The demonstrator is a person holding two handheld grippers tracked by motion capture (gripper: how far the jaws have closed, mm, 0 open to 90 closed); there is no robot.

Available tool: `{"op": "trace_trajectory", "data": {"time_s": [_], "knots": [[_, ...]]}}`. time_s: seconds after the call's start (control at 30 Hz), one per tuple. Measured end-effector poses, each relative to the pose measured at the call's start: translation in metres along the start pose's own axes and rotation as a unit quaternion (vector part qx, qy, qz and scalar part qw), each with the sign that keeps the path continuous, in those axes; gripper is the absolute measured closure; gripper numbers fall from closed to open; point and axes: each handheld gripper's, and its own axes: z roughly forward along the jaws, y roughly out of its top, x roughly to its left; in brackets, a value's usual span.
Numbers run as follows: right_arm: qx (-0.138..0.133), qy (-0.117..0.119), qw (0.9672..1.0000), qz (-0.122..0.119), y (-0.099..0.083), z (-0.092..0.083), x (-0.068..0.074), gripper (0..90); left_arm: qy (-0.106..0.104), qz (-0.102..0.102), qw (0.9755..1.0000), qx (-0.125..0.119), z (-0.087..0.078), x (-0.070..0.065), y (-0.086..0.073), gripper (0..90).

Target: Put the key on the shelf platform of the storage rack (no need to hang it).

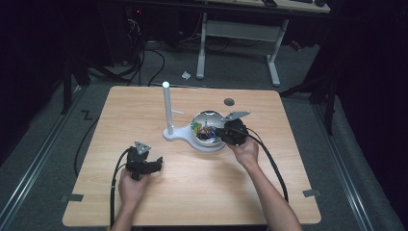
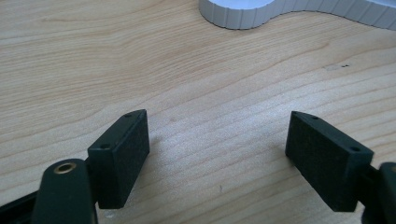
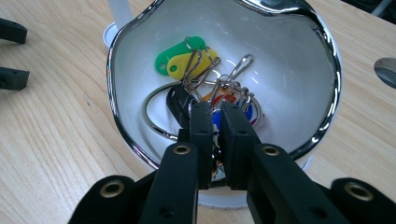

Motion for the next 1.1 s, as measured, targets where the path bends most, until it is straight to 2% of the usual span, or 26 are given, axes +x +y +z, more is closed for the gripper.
{"op": "trace_trajectory", "data": {"time_s": [0.07, 0.23, 0.4, 0.6, 1.1], "knots": [[-0.002, 0.003, 1.0000, 0.001, 0.000, 0.001, 0.000, 79.9, 0.000, 0.000, 1.0000, 0.000, 0.000, 0.000, 0.000, 22.0], [-0.007, 0.004, 1.0000, 0.005, 0.001, -0.001, -0.001, 77.3, 0.000, 0.001, 1.0000, 0.000, 0.000, 0.000, 0.000, 22.0], [-0.020, 0.003, 0.9997, 0.016, 0.002, -0.006, -0.002, 64.0, 0.000, 0.001, 1.0000, 0.000, 0.000, 0.000, 0.000, 22.0], [-0.036, 0.002, 0.9990, 0.028, 0.004, -0.017, -0.004, 55.4, 0.000, 0.000, 1.0000, 0.000, 0.000, 0.000, 0.000, 22.0], [-0.059, -0.007, 0.9979, 0.028, 0.004, -0.046, -0.010, 51.7, 0.000, 0.001, 1.0000, 0.000, 0.000, 0.000, 0.000, 21.9]]}}
